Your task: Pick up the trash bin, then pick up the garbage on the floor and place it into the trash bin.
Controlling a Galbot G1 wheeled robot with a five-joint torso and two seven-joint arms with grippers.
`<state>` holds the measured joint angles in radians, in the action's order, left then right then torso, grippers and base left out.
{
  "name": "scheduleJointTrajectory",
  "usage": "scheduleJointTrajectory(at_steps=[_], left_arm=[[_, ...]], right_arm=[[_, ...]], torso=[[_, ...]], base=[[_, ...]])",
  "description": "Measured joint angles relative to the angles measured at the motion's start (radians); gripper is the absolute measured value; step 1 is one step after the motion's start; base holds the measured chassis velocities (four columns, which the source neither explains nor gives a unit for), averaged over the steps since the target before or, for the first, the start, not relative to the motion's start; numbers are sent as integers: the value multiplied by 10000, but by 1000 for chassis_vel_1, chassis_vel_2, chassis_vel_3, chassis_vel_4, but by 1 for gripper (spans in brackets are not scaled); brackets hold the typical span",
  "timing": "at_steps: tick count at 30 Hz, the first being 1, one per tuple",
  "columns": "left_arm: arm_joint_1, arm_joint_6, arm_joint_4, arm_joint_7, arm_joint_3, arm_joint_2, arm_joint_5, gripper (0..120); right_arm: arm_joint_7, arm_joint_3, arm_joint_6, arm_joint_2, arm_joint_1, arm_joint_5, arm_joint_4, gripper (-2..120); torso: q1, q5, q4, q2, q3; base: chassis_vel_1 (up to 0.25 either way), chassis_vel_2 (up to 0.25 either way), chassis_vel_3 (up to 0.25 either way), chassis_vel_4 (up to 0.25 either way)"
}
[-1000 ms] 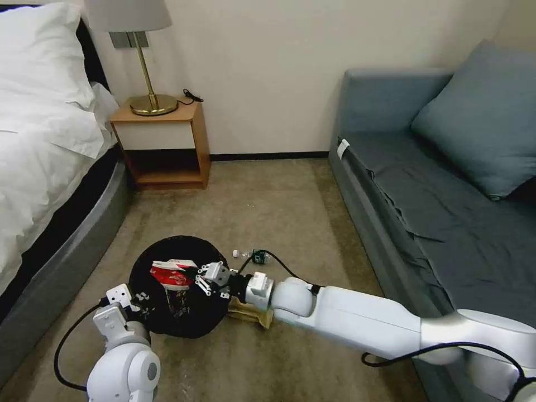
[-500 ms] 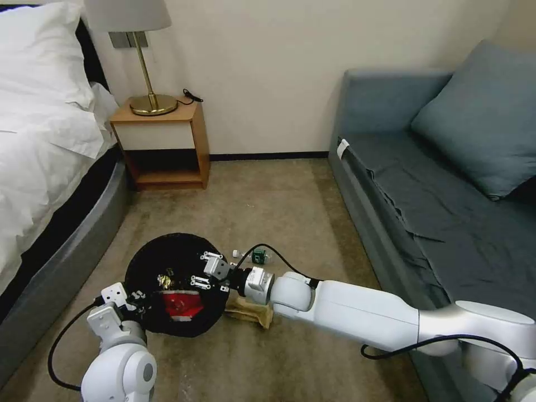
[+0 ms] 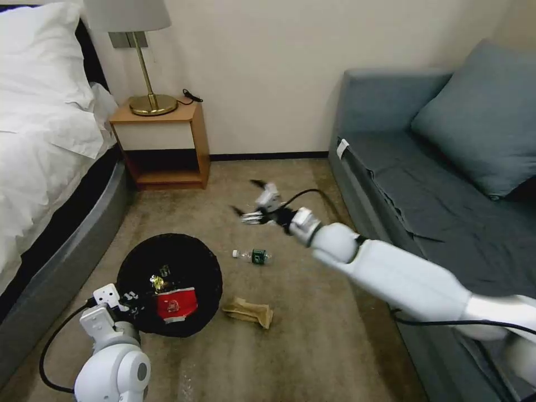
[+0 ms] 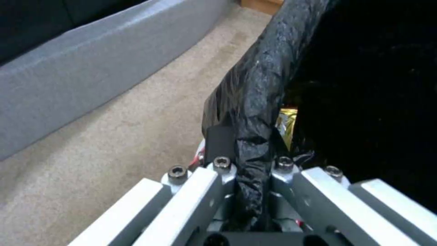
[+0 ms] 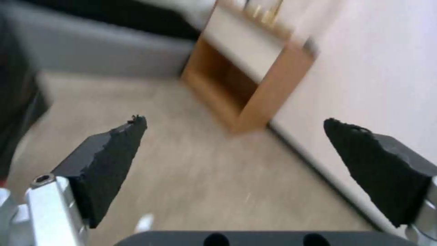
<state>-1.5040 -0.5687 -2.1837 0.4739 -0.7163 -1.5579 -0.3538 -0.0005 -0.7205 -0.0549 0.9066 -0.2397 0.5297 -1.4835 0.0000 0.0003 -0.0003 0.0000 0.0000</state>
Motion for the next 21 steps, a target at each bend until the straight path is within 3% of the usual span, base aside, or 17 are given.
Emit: scheduleJointTrajectory(at_steps=[9,16,18,21], left_arm=[[-38,12,14,0,-20,3,0,2],[-120,94,-2,1,-151,12,-19,2],[-148,122,-1,1,-185,12,-32,2],[-166,126,-1,1,-210,10,-42,2]], right_arm=[[-1654,-2283,97,263,270,711,1246,100],[-2182,-3631,59,706,334,952,2150,92],[-2268,-4078,-88,1035,330,940,2727,85],[-2295,-4369,-371,1507,271,860,3437,85]], torso=[[0,-3,4,0,0],[0,-3,4,0,0],[0,-4,4,0,0],[0,-6,2,0,0]], base=[[0,0,0,0],[0,0,0,0],[0,0,0,0],[0,0,0,0]])
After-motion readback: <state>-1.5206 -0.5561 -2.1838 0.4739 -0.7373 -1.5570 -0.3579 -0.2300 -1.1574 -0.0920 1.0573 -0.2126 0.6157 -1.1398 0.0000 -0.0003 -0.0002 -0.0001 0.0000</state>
